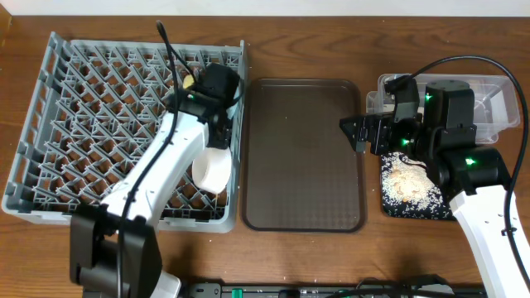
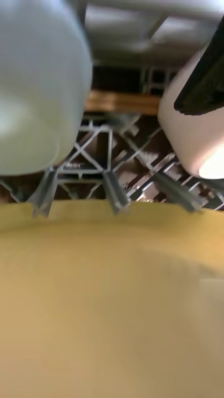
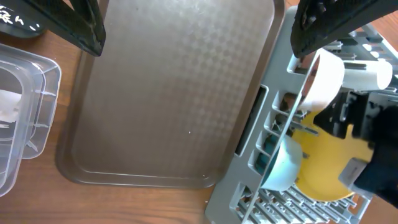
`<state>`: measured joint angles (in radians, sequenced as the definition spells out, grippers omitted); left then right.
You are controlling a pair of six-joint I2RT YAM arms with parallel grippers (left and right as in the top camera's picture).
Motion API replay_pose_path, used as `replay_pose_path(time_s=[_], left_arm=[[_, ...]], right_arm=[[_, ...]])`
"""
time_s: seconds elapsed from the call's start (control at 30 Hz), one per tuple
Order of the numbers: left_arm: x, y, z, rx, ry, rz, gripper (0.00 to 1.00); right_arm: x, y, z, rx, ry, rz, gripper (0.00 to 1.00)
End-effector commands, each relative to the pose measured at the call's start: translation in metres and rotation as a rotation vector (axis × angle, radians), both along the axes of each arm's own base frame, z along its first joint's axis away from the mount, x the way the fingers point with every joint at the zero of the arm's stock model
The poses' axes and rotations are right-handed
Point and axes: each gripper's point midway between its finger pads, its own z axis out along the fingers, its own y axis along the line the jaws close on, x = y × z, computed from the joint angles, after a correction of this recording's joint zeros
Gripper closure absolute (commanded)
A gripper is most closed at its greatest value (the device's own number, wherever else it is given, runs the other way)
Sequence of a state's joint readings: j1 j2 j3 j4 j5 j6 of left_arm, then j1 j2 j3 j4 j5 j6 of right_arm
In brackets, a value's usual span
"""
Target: Sort waste into correct bins and load items into the dishwasher
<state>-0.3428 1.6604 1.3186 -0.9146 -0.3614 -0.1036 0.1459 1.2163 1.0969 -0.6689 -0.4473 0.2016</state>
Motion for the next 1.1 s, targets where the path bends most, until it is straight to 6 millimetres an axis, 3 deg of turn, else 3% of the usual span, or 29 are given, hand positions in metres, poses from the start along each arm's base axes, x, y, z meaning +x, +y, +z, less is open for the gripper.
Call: replay_pose_path(time_s=[0.0,0.2,0.5,0.63,0.73,0.9,0.93,0.97,1.07], left_arm=[[-0.005,-0.009,0.026,-0.035,-0.064,-0.024,0.12],[-0.013,-0.014,0.061,-0.095,-0.162,-0.039,0.11],[-0.043,-0.043,0.121,-0.368,-0.296,-0.138,0.08],[-0.062,-0.059,0.154,-0.513,-0.371,-0.216,0.08],[-0.076,-0.053,0.184,-0.541,-0.476,-0.238,0.08],[-0.103,-0.032,0.229,-0.546,-0.665,-0.234,0.08],[-0.107,-0.027,0.234,-0.539,-0.692,-0.227,0.07],[-0.111,-0.022,0.239,-0.532,-0.713,-0.219,0.07],[-0.121,-0.017,0.248,-0.539,-0.754,-0.220,0.02]], right_arm=[[0.003,-0.005,0.003,0.004,-0.004,-0.025,0.07],[0.003,-0.005,0.003,0.004,-0.004,-0.025,0.07],[0.003,-0.005,0.003,-0.003,-0.009,-0.018,0.08],[0.004,-0.009,0.009,-0.070,-0.076,0.023,0.16],[0.002,-0.013,0.034,-0.090,-0.152,0.017,0.18],[-0.019,-0.016,0.103,-0.067,-0.364,0.004,0.16],[-0.025,-0.017,0.114,-0.062,-0.402,0.002,0.15],[-0.033,-0.018,0.124,-0.057,-0.437,0.000,0.03],[-0.051,-0.020,0.143,-0.047,-0.504,-0.004,0.01]])
